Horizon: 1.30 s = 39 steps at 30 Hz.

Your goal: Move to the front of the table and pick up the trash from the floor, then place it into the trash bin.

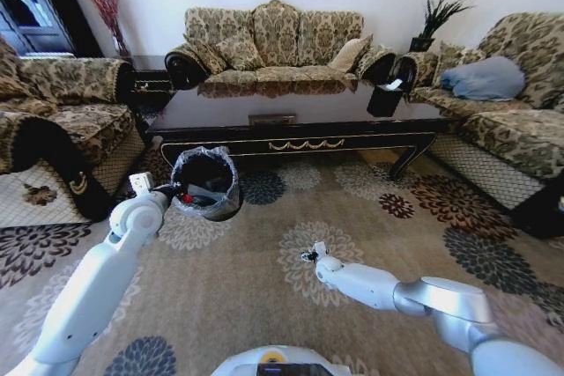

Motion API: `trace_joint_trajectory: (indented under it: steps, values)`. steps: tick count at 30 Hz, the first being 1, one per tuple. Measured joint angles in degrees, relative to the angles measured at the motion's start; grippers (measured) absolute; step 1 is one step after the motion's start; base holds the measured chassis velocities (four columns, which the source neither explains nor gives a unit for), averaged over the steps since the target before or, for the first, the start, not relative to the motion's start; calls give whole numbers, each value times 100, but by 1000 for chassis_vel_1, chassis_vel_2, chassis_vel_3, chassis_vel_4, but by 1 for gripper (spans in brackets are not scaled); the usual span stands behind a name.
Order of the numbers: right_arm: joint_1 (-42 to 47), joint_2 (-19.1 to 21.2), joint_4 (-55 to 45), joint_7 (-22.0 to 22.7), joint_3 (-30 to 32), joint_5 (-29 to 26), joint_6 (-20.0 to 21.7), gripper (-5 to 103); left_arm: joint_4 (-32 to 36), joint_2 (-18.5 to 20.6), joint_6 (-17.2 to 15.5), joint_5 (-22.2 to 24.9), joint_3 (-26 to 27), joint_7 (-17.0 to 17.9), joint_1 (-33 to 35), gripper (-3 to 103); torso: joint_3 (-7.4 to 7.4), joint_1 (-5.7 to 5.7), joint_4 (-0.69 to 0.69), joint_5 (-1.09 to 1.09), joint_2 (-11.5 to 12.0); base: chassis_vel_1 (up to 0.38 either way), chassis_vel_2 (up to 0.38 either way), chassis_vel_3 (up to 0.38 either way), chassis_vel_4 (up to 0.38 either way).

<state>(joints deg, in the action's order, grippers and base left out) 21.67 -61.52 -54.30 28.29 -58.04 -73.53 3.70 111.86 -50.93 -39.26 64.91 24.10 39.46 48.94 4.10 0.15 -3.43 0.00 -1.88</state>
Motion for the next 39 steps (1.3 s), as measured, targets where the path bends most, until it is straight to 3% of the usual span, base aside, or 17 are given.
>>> trace_joint_trajectory:
  steps: [1,4,6,9,15,18,21,24,32,39]
  values:
    - [4,13,4,-11,13,20,-7,88,-4,-7,0,-6,-8,0,0,2,0,0,0,0,0,0,0,0,0]
    - [8,40,23,-36,66,83,-42,71,-36,-43,2,-29,-39,-3,-21,2,0,0,-1,0,0,0,0,0,0]
    - [6,48,24,-44,72,97,-51,71,-45,-54,4,-34,-50,-3,-35,2,0,0,-1,0,0,0,0,0,0]
    - [-13,63,37,-72,73,135,-69,55,-51,-73,7,-40,-78,-6,-52,2,0,0,-1,0,0,0,0,0,0]
    - [6,27,95,-140,61,216,-89,38,-55,-35,7,-40,-83,-14,-64,2,0,0,0,0,0,0,0,0,0]
    - [37,-5,148,-205,56,292,-103,23,-79,-5,8,-40,-81,-17,-78,2,0,0,1,0,0,0,0,0,0]
    - [69,-10,181,-262,53,363,-134,17,-83,-8,8,-39,-82,-19,-78,2,0,0,0,0,0,0,0,0,0]
    - [116,20,178,-292,53,422,-165,2,-106,-25,8,-47,-96,-21,-81,2,0,0,0,0,0,0,0,0,0]
    - [124,207,121,-429,25,627,-317,0,-182,-73,11,-84,-140,-48,-134,2,0,0,-2,1,0,0,0,0,0]
    - [-150,428,-197,-709,335,1071,-810,0,-237,-68,21,-96,-181,-93,-175,2,0,0,0,1,0,0,0,0,0]
